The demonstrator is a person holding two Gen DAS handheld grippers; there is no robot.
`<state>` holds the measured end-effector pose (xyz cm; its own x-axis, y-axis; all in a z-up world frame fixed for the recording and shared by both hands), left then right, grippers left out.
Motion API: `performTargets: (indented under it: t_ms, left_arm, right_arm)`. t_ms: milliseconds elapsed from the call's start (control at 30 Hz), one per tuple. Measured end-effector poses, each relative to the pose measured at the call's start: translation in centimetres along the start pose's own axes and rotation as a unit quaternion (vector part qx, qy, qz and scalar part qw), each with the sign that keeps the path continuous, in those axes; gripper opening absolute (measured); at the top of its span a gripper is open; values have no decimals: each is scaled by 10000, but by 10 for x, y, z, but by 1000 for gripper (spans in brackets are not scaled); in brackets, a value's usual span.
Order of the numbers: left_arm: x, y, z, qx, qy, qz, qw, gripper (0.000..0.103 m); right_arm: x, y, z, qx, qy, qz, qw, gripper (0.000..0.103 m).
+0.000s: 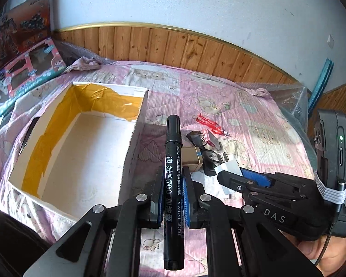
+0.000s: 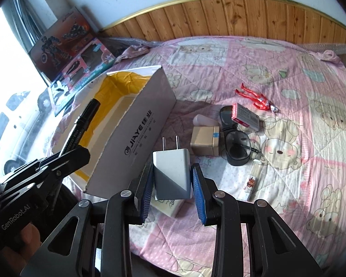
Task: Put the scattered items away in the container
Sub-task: 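Carry the charger in the right tool over the box while the left tool carries the marker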
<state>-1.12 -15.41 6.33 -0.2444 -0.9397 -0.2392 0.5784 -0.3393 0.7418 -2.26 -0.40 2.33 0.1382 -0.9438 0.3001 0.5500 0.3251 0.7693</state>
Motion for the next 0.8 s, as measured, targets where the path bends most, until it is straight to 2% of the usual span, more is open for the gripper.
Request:
performTargets:
  t_ms: [100,233,800]
  left_arm:
    - [9,2,2,-28,-140,86,9999,14]
    - [29,4,2,-33,104,99,9999,14]
    - [89,18,25,-307,335,246,9987,14]
  right_arm:
    - [13,1,2,-49,74,-9,10000,34]
    - [27,-1,5,10,187,-35,9998,34]
    - [86,-19,50,3,700,-50,9975,34]
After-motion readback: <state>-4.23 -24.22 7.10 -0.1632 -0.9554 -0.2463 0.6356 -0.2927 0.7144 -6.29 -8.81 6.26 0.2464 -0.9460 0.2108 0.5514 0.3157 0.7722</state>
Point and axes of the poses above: each gripper's, at about its wrist camera, not at the fingertips, and y roughly against the way its jaws point, x to its left, z to its top, the point moved 3 cm from there along -y, roughly the way its jaws point, and after that the axes turned 1 degree about y, right-handed, at the moved point
